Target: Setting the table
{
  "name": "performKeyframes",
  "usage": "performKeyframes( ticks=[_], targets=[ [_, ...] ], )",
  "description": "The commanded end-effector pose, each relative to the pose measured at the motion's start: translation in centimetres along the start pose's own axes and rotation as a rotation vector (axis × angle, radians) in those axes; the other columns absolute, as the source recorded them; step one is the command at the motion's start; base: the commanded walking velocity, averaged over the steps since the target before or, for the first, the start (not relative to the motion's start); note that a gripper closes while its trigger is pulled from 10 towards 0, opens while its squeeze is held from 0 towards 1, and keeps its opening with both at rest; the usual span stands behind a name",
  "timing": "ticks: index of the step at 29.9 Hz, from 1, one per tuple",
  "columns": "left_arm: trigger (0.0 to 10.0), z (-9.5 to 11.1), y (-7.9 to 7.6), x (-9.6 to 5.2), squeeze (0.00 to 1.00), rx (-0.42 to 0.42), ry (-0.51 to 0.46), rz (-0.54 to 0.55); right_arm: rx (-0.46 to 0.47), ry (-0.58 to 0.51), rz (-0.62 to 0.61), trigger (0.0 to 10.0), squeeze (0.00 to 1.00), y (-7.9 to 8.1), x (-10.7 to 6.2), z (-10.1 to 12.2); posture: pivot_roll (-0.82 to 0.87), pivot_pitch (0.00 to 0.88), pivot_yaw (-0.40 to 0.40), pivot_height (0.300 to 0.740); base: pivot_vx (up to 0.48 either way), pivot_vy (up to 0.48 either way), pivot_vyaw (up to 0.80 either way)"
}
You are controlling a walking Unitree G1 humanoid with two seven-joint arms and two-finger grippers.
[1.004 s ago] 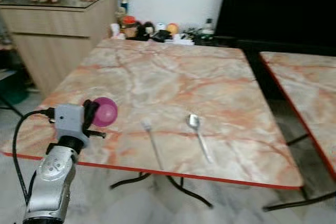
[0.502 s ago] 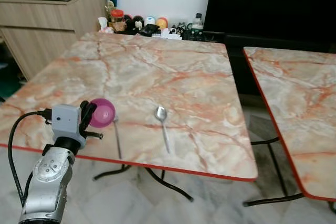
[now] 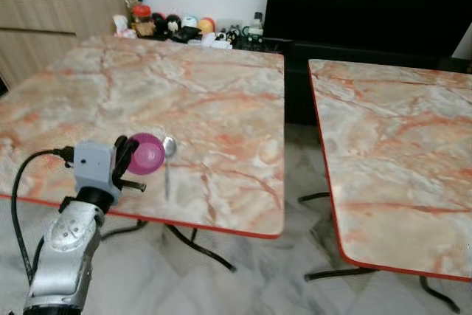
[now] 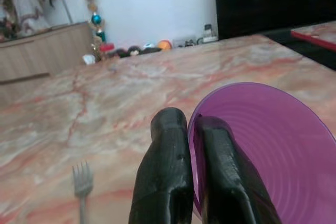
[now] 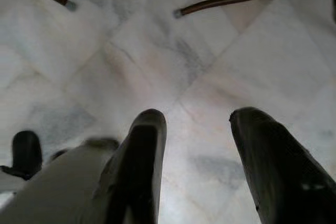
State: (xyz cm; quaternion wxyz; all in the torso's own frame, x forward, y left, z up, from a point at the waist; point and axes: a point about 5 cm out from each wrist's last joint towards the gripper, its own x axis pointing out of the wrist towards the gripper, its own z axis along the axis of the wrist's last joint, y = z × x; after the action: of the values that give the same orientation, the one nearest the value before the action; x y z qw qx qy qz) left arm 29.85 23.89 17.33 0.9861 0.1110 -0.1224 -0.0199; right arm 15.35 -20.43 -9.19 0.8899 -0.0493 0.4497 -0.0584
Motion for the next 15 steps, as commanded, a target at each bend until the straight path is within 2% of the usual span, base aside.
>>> performKeyframes(
  ticks=[1, 6, 15],
  targets=[
    [10.0, 0.6, -0.1, 0.2, 0.00, 0.004, -0.017, -0.020, 0.002, 0.009, -0.013, 10.0, 0.00, -0.6, -0.1, -0.4, 0.02, 0.077, 0.004, 0.740, 0.000, -0.461, 0.00],
    [10.0, 0.4, 0.9, -0.3, 0.00, 0.029, -0.002, -0.011, -0.001, 0.010, -0.013, 10.0, 0.00, -0.6, -0.1, -0.5, 0.02, 0.068, 0.012, 0.740, 0.000, -0.461, 0.00],
    [10.0, 0.7, 1.3, -0.4, 0.00, 0.041, -0.003, -0.023, -0.017, 0.013, -0.011, 10.0, 0.00, -0.5, -0.1, -0.4, 0.03, 0.050, 0.021, 0.740, 0.000, -0.458, 0.00]
  ],
)
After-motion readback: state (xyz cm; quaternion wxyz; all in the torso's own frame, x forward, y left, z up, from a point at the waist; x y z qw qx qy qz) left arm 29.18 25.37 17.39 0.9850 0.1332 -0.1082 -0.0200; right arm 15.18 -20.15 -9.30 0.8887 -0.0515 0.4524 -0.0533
